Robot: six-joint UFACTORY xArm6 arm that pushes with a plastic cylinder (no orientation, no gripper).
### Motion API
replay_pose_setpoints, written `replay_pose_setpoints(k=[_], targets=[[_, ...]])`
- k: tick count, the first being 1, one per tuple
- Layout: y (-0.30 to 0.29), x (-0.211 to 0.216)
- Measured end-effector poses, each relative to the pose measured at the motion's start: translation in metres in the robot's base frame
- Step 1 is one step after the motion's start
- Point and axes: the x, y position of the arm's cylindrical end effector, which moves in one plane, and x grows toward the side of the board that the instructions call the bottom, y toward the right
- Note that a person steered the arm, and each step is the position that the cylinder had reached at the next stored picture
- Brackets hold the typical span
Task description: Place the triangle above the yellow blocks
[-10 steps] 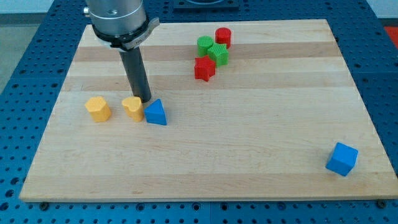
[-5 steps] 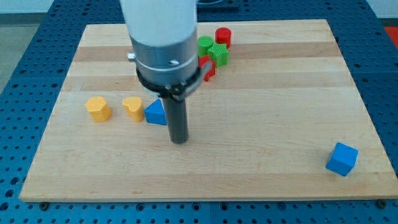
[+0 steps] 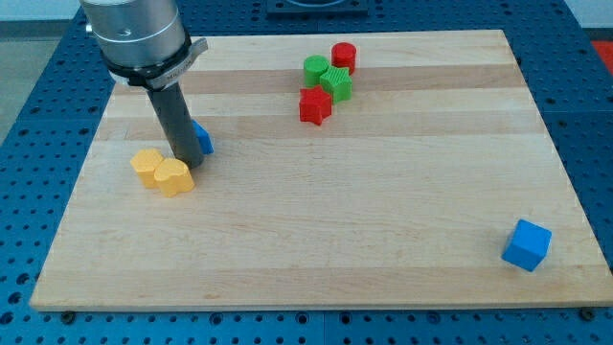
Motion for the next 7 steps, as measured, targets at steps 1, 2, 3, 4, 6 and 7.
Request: replay_pose_setpoints(k=[1,2,3,4,6,7], targets=[[0.02,-0.014],[0.024,0.025],[0.031,0.02],[0.025,-0.02],[-0.004,-0.037],[-0.033,-0.037]])
